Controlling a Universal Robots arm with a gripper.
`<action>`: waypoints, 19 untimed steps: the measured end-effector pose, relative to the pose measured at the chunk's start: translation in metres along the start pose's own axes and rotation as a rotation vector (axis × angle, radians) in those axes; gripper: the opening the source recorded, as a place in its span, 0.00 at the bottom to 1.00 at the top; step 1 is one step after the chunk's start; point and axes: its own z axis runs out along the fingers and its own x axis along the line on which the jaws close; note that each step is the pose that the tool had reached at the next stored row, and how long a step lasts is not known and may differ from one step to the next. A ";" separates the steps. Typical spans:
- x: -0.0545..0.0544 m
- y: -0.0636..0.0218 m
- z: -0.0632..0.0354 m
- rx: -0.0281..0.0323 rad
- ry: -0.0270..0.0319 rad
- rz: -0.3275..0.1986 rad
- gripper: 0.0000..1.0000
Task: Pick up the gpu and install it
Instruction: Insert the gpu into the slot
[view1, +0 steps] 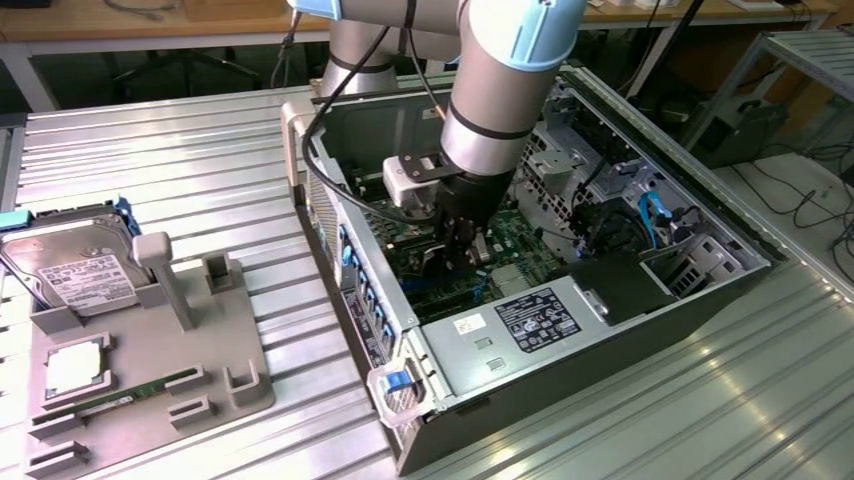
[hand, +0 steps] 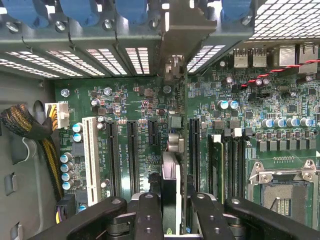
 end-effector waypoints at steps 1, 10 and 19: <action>0.000 0.0000 0.0000 0.0000 0.0000 -0.001 0.27; -0.002 0.0000 0.0010 -0.0002 0.0000 -0.010 0.27; -0.002 0.0000 0.0084 -0.0004 -0.0053 -0.010 0.27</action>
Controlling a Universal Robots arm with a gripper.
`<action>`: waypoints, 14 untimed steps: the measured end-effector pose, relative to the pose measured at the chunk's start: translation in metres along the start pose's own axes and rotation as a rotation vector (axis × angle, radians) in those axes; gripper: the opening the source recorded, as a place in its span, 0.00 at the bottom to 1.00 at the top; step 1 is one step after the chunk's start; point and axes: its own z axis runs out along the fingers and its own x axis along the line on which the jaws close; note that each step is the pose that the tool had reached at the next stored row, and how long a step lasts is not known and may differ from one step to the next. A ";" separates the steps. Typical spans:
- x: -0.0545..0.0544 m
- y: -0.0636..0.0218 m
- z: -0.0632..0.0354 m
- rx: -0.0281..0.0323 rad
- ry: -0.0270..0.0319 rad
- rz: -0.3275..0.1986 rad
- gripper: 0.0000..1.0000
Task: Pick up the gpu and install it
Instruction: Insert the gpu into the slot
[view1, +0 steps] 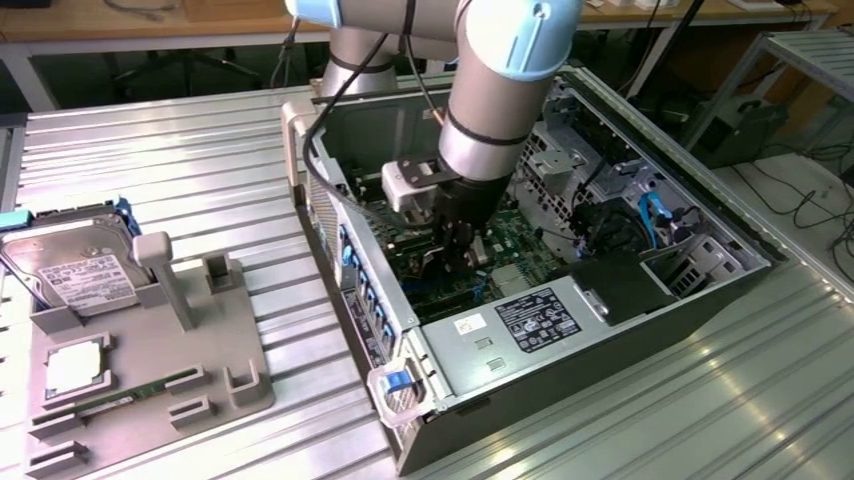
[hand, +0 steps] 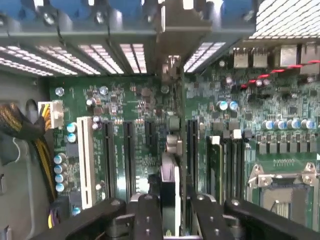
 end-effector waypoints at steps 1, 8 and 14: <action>0.000 0.0001 -0.0001 -0.0001 0.0007 0.000 0.27; 0.000 0.0001 -0.0005 -0.0005 0.0014 0.000 0.27; 0.000 0.0001 -0.0004 -0.0005 0.0015 0.000 0.27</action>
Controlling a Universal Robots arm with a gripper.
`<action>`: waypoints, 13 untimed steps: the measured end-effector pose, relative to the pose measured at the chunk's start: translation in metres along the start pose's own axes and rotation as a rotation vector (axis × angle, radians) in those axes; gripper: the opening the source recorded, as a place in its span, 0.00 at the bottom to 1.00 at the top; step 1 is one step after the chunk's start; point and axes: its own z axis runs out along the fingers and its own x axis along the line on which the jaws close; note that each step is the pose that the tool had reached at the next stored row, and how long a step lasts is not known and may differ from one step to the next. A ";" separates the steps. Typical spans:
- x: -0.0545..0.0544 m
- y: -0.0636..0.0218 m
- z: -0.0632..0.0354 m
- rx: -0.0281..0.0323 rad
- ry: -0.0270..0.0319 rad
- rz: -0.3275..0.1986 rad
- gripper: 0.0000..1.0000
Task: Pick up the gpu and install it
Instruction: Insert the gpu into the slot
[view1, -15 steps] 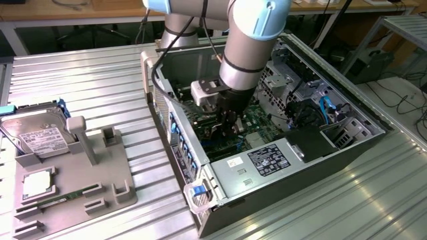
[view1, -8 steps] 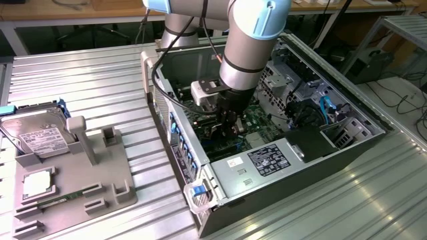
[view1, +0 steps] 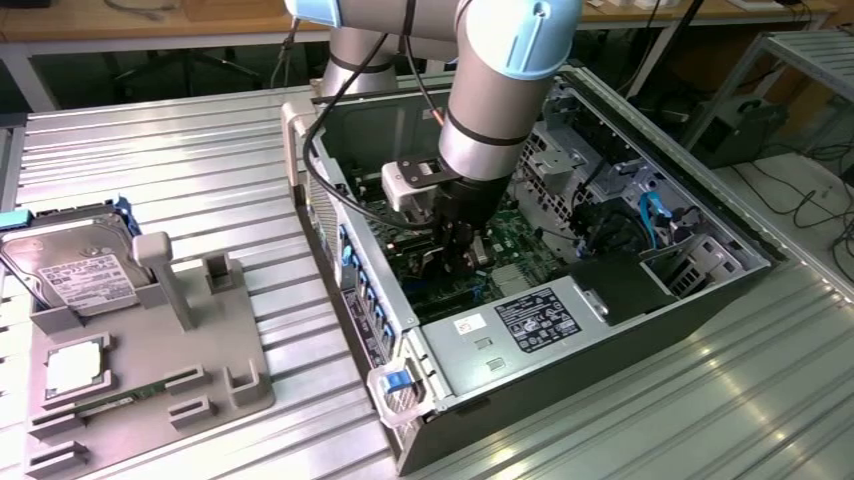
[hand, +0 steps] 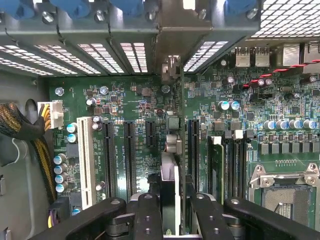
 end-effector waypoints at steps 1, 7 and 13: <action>0.000 0.0000 0.0007 0.0000 0.0000 0.000 0.27; 0.000 0.0004 0.0076 -0.0001 0.0004 0.000 0.27; 0.000 0.0004 0.0042 0.0034 -0.0003 0.000 0.35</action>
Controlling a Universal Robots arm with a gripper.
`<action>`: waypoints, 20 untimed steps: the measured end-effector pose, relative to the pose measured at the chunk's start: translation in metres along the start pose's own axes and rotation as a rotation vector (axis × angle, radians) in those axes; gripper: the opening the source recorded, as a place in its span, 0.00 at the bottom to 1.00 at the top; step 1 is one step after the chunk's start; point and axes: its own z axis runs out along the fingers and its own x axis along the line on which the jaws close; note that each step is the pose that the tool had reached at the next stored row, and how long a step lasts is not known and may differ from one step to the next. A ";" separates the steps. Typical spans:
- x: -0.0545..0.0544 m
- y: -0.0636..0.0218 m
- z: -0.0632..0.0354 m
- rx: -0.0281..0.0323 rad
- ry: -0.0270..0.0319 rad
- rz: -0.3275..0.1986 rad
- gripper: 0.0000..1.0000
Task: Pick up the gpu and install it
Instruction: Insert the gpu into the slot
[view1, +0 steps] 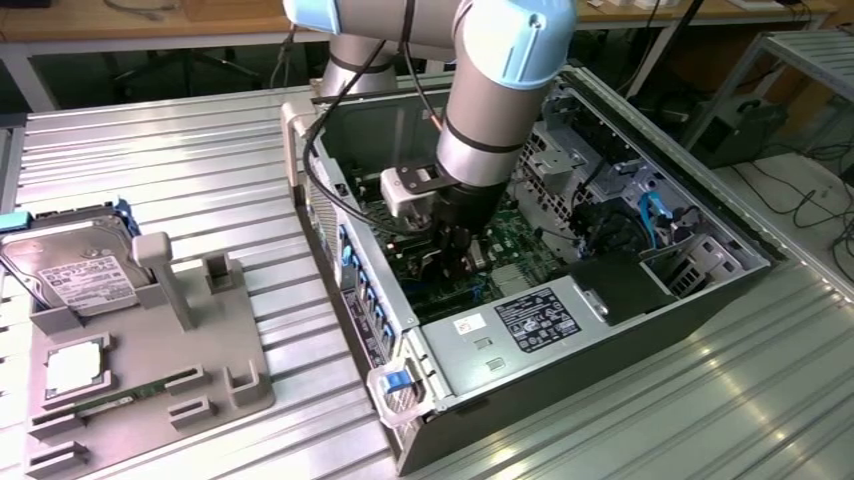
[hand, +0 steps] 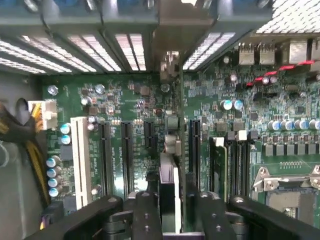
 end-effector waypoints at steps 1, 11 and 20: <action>0.000 0.0000 -0.0028 0.0006 0.0001 0.000 0.35; -0.004 0.0000 -0.0483 0.0146 0.0049 0.000 0.35; -0.004 0.0000 -0.0558 0.0155 0.0095 0.000 0.20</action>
